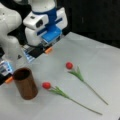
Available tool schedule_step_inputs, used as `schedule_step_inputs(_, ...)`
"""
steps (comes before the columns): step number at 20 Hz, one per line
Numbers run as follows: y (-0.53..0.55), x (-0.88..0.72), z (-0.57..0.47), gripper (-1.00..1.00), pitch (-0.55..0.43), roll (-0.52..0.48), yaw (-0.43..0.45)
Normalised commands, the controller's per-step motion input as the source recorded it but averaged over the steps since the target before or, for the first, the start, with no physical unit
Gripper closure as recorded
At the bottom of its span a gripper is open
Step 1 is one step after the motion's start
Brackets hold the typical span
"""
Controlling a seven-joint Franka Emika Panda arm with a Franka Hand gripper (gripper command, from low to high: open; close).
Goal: Flower insertion into a vase
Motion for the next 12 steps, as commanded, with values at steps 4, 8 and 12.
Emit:
schedule_step_inputs(4, -0.01, 0.10, -0.01, -1.00, 0.051, 0.063, 0.212)
schedule_step_inputs(8, -0.01, 0.22, -0.03, -1.00, 0.057, 0.087, 0.121)
schedule_step_inputs(12, 0.01, 0.23, 0.01, -1.00, -0.045, 0.040, 0.023)
